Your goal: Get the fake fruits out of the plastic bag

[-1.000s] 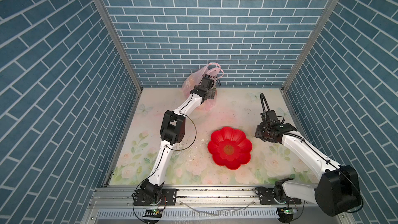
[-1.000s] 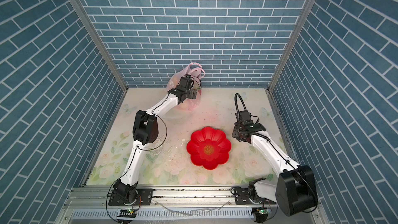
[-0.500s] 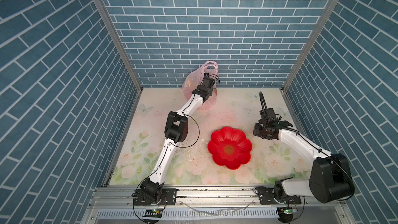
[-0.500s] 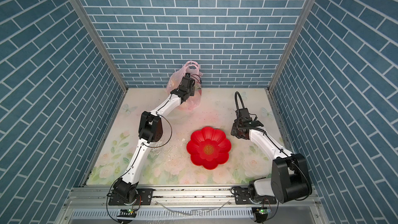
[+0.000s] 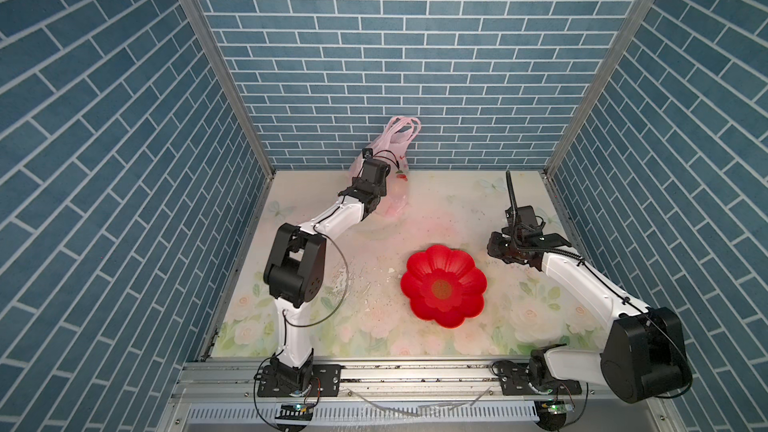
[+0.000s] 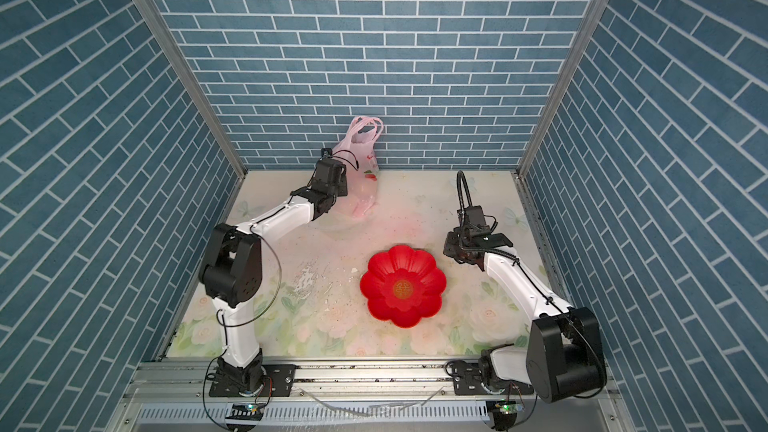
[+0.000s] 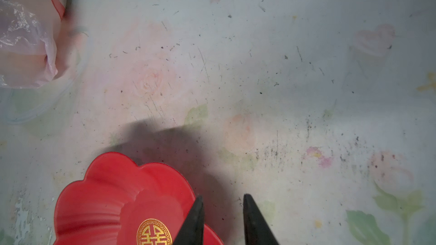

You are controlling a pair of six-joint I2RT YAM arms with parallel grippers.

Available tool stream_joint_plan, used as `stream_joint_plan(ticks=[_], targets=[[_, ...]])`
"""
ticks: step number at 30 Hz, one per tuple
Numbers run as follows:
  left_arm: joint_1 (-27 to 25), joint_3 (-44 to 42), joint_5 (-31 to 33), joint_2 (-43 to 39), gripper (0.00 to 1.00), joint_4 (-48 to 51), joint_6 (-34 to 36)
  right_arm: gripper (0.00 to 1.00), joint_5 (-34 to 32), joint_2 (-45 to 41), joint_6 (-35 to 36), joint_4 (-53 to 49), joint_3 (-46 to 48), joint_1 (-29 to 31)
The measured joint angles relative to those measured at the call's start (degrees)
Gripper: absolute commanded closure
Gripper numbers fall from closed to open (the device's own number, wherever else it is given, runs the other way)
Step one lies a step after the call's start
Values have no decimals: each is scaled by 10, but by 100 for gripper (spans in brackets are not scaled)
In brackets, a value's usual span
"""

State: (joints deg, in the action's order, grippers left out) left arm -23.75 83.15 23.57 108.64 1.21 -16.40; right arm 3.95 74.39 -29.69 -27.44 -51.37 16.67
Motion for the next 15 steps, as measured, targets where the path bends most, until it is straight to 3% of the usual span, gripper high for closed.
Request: stream_joint_plan(ticks=[10,15], targets=[[-7,-320,82,-294,91,11,-135,71,24,-16,0,-7,0,34],[-76,-394,123,-442,90,75,-209,71,23,-26,0,-7,-5,63]])
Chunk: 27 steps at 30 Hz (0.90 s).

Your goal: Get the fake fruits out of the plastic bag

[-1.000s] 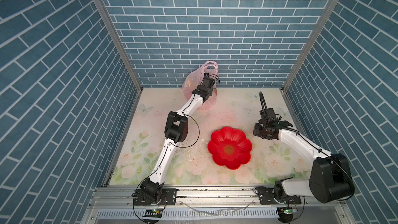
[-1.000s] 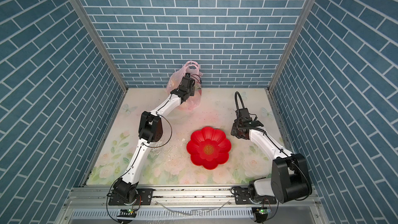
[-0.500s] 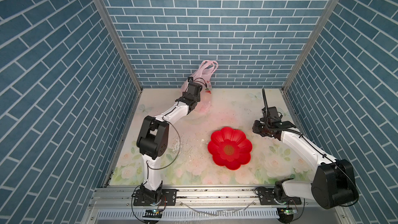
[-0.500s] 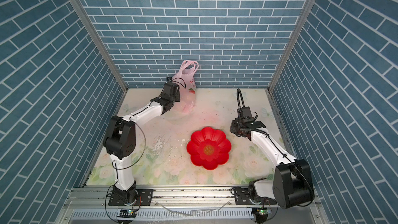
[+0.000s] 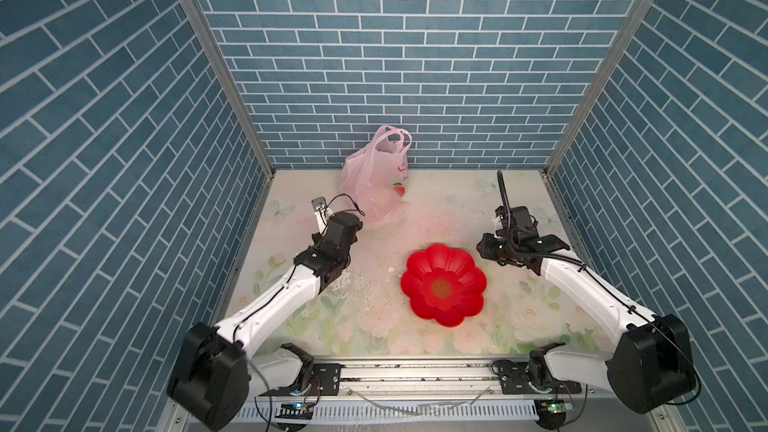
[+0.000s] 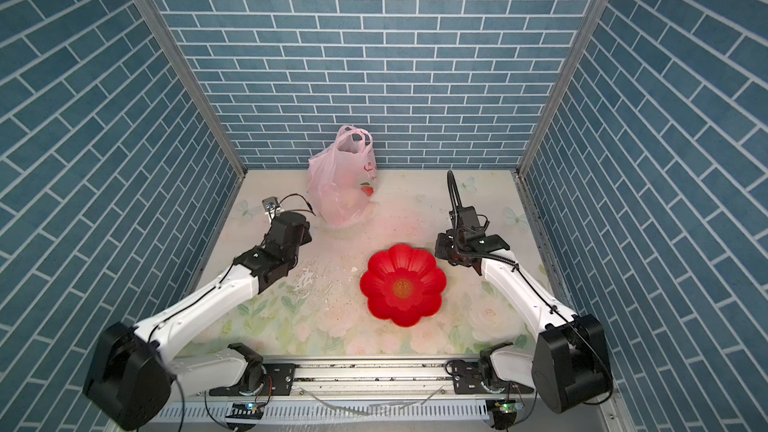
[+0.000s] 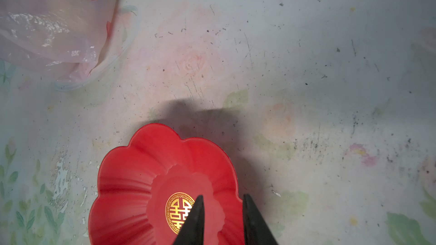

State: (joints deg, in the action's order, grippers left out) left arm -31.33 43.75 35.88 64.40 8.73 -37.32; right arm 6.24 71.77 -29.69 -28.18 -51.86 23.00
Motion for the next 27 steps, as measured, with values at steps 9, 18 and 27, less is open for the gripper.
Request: stream_joint_plan(ticks=[9,18,27], targets=[[-33,-9,-43,-49,43,43,11,66,-1,-1,0,4,-1,33],[45,159,-203,160,13,14,136,63,-26,-9,0,3,-1,33],[111,285,-273,311,3,-14,206,62,-39,2,0,5,-2,33]])
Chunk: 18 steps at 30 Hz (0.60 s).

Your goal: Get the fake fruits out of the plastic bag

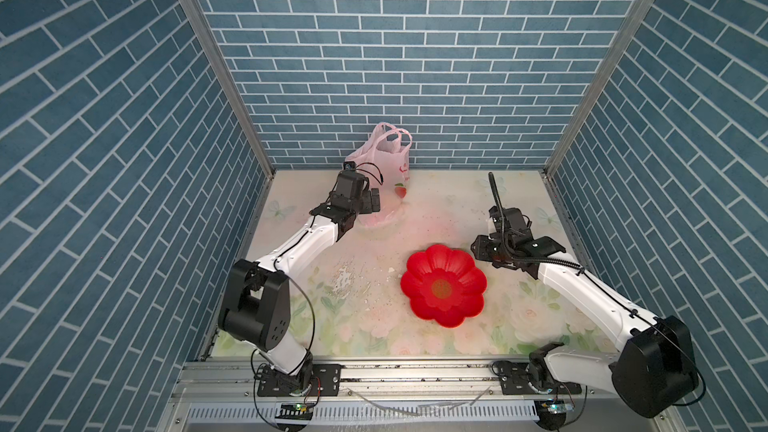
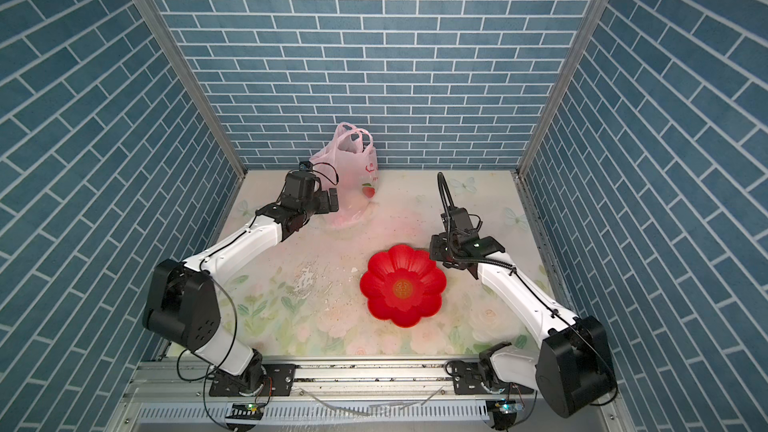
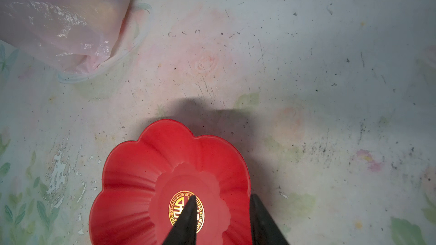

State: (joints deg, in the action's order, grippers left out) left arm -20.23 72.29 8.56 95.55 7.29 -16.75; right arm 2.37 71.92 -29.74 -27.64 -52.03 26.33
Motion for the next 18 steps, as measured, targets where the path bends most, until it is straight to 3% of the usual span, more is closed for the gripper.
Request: stream_joint_plan(ticks=[8,10,16,18], targets=[[14,66,-36,112,21,-36,38,62,-2,45,0,2,-32,0],[14,82,-40,132,30,-45,44,62,-2,52,0,3,-41,0],[17,104,-45,163,78,-65,49,62,-2,67,0,8,-46,0],[17,103,-42,162,87,-68,50,62,-2,71,0,10,-46,0]])
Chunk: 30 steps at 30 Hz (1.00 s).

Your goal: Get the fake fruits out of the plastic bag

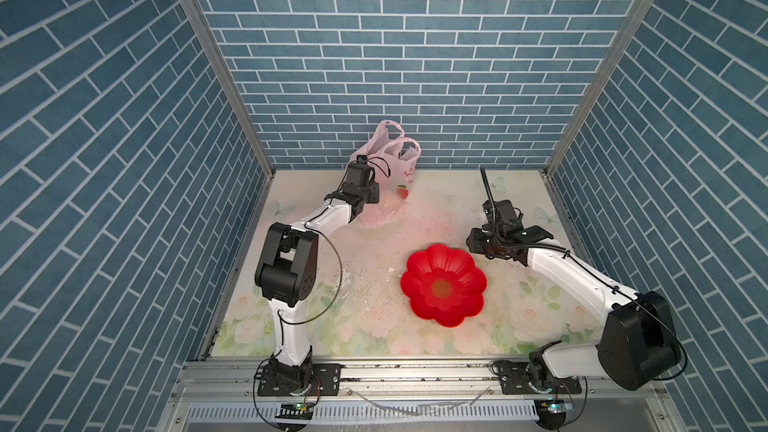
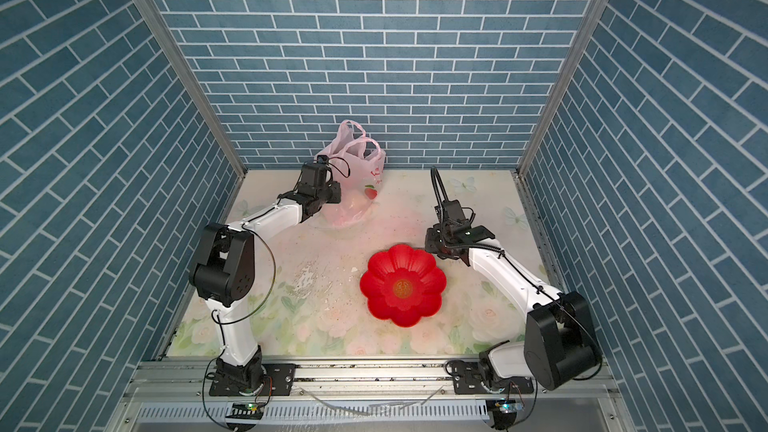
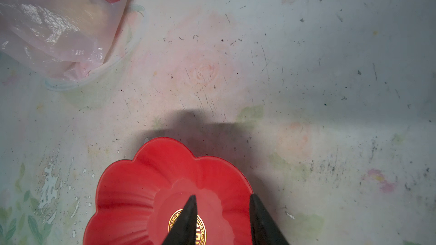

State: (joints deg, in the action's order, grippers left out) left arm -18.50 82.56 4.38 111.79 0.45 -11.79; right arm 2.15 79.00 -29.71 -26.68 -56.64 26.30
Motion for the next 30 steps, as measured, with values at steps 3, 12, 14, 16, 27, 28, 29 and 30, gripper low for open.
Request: stream_joint_plan(ticks=[3,12,14,16,27,28,29,30], targets=[[1,-14,7,-9,95,-7,-4,62,1,6,0,5,0,0],[19,-110,16,-108,100,-2,-33,63,11,13,0,22,0,0],[22,-132,20,-136,100,0,-40,63,14,14,0,24,0,0],[23,-163,23,-171,100,5,-50,63,17,13,0,26,0,0],[25,-356,39,-414,100,89,-118,64,39,13,0,35,0,11],[25,-372,40,-442,100,98,-125,64,40,13,0,36,0,14],[25,-389,40,-477,100,109,-133,64,42,13,0,37,0,17],[25,-406,38,-512,100,122,-142,64,43,14,0,37,0,21]])
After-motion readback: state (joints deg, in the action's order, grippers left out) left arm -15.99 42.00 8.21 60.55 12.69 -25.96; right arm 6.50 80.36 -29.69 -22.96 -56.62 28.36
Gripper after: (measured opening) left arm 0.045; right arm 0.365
